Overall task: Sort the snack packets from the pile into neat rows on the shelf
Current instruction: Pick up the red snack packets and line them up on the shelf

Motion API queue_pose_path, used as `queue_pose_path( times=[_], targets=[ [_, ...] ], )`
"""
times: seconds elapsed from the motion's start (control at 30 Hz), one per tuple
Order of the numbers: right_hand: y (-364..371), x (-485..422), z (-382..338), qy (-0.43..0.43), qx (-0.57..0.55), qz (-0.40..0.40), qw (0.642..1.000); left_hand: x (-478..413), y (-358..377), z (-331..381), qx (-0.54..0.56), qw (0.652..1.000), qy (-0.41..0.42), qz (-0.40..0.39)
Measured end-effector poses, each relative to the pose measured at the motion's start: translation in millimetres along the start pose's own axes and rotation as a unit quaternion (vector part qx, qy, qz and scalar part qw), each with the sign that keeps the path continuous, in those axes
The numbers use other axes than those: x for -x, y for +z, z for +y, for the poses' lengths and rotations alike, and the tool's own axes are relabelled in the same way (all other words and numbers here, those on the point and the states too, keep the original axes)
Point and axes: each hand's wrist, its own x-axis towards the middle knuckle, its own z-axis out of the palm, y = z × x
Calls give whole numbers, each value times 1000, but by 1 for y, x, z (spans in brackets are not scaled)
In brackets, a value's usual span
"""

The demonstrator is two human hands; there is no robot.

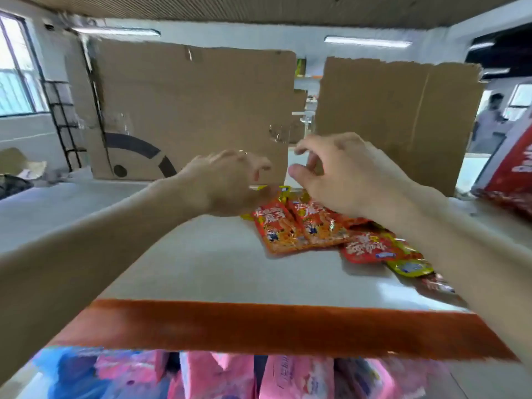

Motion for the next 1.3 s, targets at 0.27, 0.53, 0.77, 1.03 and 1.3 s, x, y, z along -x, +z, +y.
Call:
queue_pose_path(
  times=[0.27, 0.53, 0.77, 1.03, 1.3],
  targets=[
    [34, -21, 32, 8, -94, -118, 989, -25, 43, -6, 29, 995, 24, -91],
    [29, -15, 31, 11, -126, -107, 986, -26, 43, -6, 254, 961, -40, -102],
    [26, -12, 26, 17, -230, -205, 951, -23, 11, -14, 553, 829, -37, 81],
    [26, -7, 18, 22, -345, -188, 919, -22, 4, -12, 709, 690, -37, 145],
    [28, -3, 14, 32, -341, -179, 922, -15, 9, -8, 649, 734, -21, 199]
  ],
)
